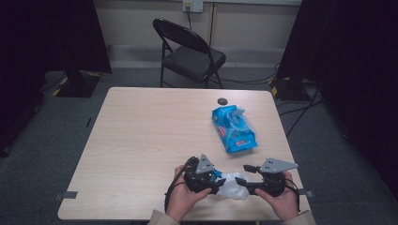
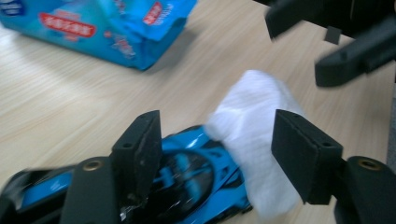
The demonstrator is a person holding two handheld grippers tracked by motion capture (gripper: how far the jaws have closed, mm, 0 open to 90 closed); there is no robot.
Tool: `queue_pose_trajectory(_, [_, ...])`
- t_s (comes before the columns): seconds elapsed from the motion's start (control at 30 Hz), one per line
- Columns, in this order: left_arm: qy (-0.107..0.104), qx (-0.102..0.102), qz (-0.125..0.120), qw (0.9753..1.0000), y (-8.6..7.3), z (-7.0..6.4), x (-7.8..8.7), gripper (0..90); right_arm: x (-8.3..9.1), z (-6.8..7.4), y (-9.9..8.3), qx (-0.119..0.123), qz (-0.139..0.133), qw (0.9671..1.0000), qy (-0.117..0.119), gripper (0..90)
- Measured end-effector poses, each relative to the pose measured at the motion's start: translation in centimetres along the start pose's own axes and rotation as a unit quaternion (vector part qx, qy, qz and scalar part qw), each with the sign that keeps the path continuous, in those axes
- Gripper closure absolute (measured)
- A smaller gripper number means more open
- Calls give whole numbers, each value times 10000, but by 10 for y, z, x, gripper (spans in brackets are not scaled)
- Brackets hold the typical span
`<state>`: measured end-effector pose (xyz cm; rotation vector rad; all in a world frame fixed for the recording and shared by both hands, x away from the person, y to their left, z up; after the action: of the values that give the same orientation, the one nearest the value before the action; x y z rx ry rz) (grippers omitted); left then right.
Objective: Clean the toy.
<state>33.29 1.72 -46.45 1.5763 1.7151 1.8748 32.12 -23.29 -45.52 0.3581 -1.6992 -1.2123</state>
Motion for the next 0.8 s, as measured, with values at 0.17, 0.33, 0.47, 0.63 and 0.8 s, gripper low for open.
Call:
queue_pose_trajectory(0.17, [279,21,13,9996,-5,15,14,295,-17,12,-2,101,110,9997,179,403])
queue_pose_trajectory(0.33, [452,60,12,9990,-7,27,16,266,-36,17,-12,243,495,9981,269,407])
queue_pose_trajectory(0.47, [508,50,130,9986,-10,31,9,240,-42,13,-25,132,640,9973,340,416])
queue_pose_trajectory(0.63, [538,19,127,9985,-13,33,0,204,-47,12,-32,195,734,9966,316,434])
queue_pose_trajectory(0.8, [524,-60,186,9984,-13,33,-6,188,-47,14,-32,410,807,9957,176,497])
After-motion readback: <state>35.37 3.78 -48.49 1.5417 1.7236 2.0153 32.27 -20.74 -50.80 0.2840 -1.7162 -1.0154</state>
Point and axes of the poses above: each handheld gripper's, and its own axes: x roughly backward along the jaws, y roughly out of its top, z roughly to its left, the point moved 1 cm from there along -x, roughly forward along the jaws, and after that the axes turned 8 degrees about x, right-handed, at the moved point
